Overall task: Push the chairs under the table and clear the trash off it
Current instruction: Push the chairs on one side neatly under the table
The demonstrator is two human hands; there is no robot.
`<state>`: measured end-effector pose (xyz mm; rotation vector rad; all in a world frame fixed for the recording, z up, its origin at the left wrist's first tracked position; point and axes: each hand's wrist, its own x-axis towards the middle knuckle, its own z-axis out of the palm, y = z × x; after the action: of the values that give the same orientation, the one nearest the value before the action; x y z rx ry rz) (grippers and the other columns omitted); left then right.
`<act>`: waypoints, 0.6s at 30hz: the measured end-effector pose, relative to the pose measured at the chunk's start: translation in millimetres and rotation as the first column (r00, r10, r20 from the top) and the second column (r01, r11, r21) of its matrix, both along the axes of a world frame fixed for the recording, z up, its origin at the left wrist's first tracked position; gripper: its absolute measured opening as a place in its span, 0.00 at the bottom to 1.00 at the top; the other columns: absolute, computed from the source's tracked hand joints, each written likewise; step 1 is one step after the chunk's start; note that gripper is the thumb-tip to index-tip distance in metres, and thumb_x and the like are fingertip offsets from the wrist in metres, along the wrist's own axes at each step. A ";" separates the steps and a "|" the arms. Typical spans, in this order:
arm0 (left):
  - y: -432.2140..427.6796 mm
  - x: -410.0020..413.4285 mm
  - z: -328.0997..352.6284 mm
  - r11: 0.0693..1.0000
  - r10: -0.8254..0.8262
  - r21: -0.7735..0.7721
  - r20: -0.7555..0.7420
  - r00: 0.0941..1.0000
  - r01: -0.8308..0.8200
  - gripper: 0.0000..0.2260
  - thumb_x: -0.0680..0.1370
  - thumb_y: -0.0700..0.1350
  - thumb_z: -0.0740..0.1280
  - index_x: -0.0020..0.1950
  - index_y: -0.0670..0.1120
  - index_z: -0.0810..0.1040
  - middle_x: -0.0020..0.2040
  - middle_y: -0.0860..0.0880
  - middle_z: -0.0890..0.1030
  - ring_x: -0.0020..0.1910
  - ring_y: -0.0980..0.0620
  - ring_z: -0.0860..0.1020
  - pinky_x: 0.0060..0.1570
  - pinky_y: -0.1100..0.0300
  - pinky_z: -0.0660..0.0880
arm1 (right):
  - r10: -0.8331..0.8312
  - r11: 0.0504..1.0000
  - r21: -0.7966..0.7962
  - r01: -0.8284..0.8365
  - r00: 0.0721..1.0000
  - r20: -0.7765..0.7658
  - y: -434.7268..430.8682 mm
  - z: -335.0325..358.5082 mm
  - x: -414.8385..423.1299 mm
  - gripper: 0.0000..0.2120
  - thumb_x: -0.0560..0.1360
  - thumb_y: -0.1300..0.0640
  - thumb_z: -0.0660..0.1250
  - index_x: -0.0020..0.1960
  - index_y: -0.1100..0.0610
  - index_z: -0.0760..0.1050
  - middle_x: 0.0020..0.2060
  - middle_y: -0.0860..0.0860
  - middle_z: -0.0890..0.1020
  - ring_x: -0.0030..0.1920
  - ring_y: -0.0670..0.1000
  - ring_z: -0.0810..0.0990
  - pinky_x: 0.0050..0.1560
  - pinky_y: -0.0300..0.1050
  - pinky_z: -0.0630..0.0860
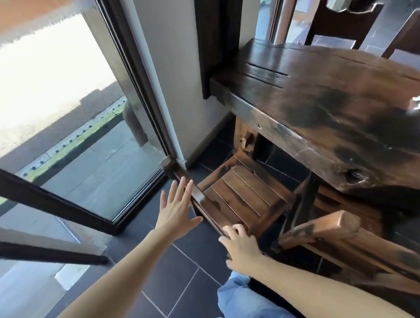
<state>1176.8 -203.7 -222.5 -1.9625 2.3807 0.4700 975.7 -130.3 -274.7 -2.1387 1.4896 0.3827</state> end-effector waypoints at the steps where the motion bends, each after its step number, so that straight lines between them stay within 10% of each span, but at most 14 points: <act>1: -11.0 1.5 -1.5 1.000 -0.019 0.002 0.013 1.000 0.019 0.47 0.72 0.61 0.68 0.76 0.54 0.36 0.78 0.51 0.38 0.76 0.48 0.35 0.74 0.44 0.37 | 0.011 1.000 -0.014 -0.012 1.000 -0.017 1.0 -3.5 -0.5 0.25 0.72 0.55 0.69 0.66 0.51 0.65 0.72 0.51 0.58 0.71 0.58 0.56 0.56 0.57 0.72; 9: -69.3 -5.6 -28.1 0.960 -0.267 0.097 0.058 0.962 0.261 0.45 0.72 0.61 0.67 0.77 0.52 0.39 0.79 0.50 0.39 0.77 0.48 0.36 0.74 0.42 0.38 | 0.096 0.990 -0.099 -0.103 0.993 -0.065 5.5 -8.1 -6.4 0.21 0.67 0.62 0.72 0.58 0.52 0.73 0.69 0.51 0.69 0.69 0.55 0.68 0.44 0.47 0.79; 14: -102.3 4.0 -43.8 0.853 -0.518 0.107 0.068 0.852 0.510 0.42 0.74 0.58 0.65 0.77 0.50 0.41 0.79 0.50 0.43 0.78 0.49 0.40 0.74 0.41 0.40 | -0.151 0.978 -0.153 0.142 0.987 -0.052 8.7 -12.1 8.1 0.30 0.67 0.64 0.71 0.66 0.51 0.67 0.72 0.49 0.65 0.71 0.52 0.65 0.55 0.47 0.77; 18: -116.7 25.1 -48.7 0.721 -0.691 0.191 0.122 0.713 0.666 0.38 0.74 0.55 0.65 0.77 0.50 0.46 0.79 0.50 0.43 0.77 0.48 0.40 0.74 0.41 0.40 | -0.581 0.801 -0.181 0.571 0.814 -0.006 6.7 -2.5 31.2 0.31 0.68 0.62 0.71 0.68 0.51 0.65 0.73 0.50 0.62 0.72 0.54 0.63 0.61 0.49 0.73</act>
<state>1201.9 -320.4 -271.3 -0.8870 2.6156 0.3619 1006.9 -123.5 -277.3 -1.6695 2.1770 0.0958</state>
